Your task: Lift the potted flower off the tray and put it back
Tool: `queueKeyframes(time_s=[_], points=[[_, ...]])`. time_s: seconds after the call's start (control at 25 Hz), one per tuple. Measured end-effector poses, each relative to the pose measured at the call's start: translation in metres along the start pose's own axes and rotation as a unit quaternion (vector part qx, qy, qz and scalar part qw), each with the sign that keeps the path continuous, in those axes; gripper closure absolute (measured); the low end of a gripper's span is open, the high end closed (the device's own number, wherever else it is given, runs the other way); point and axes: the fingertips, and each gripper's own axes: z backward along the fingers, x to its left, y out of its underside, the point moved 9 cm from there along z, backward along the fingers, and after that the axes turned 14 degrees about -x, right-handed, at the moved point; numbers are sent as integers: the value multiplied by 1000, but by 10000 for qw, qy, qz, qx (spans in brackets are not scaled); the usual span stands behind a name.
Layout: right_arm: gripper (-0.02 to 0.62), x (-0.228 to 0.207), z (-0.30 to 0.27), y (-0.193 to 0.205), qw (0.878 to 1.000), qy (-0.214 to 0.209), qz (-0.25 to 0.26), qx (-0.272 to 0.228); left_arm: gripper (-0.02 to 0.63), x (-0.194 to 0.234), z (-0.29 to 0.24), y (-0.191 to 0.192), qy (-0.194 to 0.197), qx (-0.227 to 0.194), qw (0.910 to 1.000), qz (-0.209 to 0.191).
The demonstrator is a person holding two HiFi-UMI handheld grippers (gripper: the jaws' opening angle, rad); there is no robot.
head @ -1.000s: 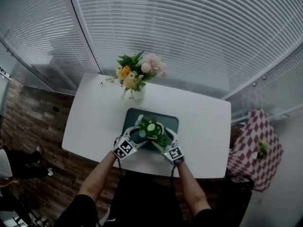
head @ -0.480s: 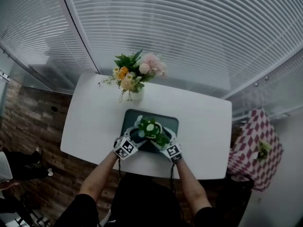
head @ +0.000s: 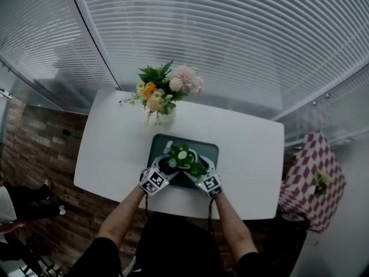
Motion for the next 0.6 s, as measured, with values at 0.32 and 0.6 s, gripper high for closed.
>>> queueKeyframes(time_s=[0.32,0.6], points=[[219,-1,-3,0,9999,-16,-95,46,324,3,3,-7,-16,36,9997,228],[219,-2,-3,2,10000,-20,-81,47,324,3,3,-7,-16,49,9997,226]])
